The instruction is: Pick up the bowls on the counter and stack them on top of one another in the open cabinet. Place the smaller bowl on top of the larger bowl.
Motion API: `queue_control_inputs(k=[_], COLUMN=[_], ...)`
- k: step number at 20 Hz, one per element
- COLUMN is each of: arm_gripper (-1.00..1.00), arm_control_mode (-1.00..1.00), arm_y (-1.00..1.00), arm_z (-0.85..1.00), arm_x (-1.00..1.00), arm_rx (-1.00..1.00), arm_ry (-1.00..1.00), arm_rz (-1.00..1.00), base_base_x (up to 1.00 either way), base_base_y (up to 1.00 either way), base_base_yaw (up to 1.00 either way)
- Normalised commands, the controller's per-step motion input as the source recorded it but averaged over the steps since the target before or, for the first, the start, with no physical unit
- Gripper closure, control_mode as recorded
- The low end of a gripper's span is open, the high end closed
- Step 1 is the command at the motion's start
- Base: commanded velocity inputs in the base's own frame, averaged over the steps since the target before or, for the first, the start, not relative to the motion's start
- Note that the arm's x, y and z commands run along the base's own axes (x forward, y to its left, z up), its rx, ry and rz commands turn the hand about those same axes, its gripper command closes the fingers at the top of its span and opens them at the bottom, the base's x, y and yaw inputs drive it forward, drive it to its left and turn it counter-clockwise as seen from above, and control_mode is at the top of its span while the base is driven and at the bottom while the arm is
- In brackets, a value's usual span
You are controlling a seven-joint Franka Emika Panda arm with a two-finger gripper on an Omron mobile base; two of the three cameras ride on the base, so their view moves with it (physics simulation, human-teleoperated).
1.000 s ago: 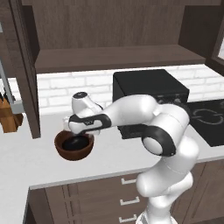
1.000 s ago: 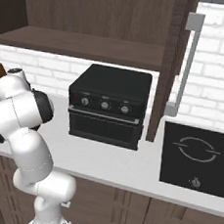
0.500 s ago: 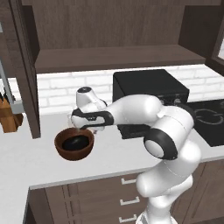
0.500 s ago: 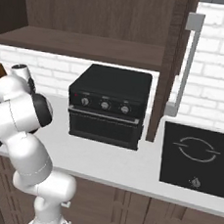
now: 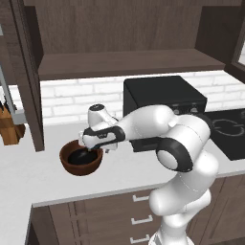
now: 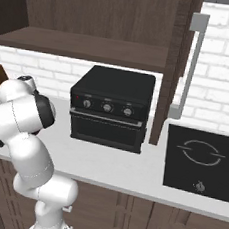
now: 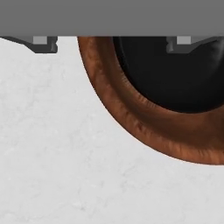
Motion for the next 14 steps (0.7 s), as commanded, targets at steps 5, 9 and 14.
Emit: queue_control_inputs(k=[5,9,14], arm_gripper=[-1.0,-1.0,-1.0], arm_control_mode=[-1.0,-1.0,-1.0], arm_y=[0.0,0.0,0.02], arm_z=[-0.33,-0.39,-0.31], arm_x=[0.1,0.13,0.09], arm_rx=[0.0,0.0,0.0], arm_ry=[0.0,0.0,0.0], arm_rz=[0.0,0.0,0.0], base_base_x=[0.0,0.0,0.0], base_base_y=[0.0,0.0,0.0], base_base_yaw=[0.0,0.0,0.0])
